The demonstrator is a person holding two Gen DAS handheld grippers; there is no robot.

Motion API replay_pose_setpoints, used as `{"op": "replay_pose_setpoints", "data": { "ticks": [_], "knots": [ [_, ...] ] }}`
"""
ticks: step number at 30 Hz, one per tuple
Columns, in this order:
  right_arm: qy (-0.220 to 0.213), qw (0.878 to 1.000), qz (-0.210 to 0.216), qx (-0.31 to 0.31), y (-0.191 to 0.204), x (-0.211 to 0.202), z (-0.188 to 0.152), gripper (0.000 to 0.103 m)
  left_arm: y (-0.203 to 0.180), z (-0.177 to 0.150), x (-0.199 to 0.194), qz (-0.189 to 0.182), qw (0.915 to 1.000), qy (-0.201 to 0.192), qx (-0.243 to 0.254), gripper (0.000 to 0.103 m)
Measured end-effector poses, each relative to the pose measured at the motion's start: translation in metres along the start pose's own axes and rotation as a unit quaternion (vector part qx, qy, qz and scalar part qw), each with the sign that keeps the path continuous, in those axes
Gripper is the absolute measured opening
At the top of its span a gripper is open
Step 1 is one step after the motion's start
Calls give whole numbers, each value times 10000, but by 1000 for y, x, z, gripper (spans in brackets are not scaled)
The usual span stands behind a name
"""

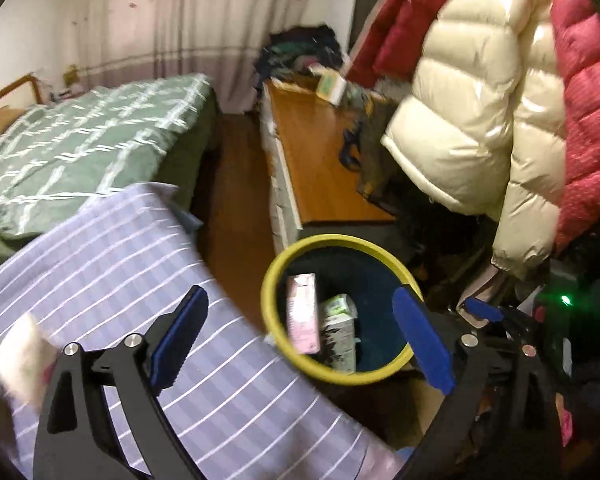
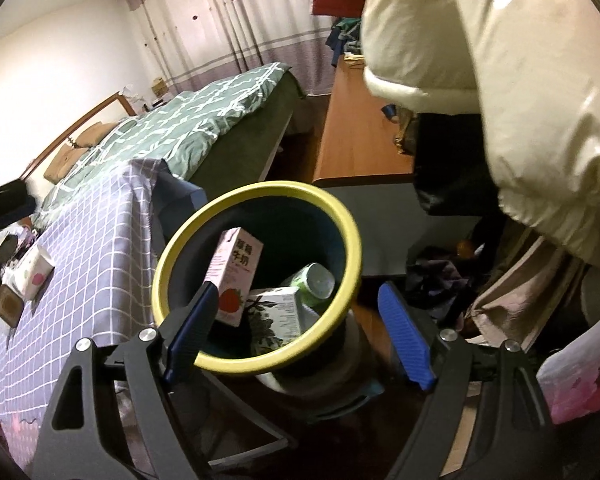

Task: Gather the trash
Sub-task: 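Carry the pink carton with the left gripper and drop it into the bin, then grasp the white paper cup with the right gripper and lift it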

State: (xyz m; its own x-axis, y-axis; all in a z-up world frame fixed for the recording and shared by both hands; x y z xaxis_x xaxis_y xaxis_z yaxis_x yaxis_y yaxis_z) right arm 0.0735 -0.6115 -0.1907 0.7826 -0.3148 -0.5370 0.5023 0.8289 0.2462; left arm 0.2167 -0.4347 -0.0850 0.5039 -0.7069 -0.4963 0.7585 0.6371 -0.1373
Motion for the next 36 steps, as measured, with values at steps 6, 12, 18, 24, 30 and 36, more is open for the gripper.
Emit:
{"op": "replay_pose_setpoints", "data": {
  "ticks": [6,12,18,24,30,36],
  "knots": [
    [60,9997,103,-221,27,-1,-3,78,56,-20,-98,683,9963,-463,-252,98],
    [96,9972,413,-618,78,-3,-5,79,117,-52,-186,1602,9820,-850,-536,98],
    [175,9875,1000,-1206,162,0,-8,79,161,-91,-255,2196,9656,-1068,-894,98],
    [198,9607,2032,-1882,272,-2,-12,86,190,-127,-297,2351,9546,-1226,-1356,98],
    [201,9225,2881,-2562,363,10,-21,96,211,-154,-313,2592,9462,-1178,-1537,98],
    [194,8894,3241,-3219,422,41,-35,96,225,-165,-319,2659,9405,-1223,-1728,98]
  ]
}}
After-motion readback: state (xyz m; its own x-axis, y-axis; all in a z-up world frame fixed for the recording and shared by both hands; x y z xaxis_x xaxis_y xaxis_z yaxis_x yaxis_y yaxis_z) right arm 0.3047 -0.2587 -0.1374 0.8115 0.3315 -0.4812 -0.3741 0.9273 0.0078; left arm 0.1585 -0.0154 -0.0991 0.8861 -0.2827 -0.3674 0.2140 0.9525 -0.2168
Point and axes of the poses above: each gripper's, at about its wrist camera, not at the fingertips, and x roughly the way its jaws point, y to its left, z to its top, the point moved 9 cm from there along x, roughly the way its jaws point, and after that the axes turned 13 degrees about -y, right-handed, at the moved point
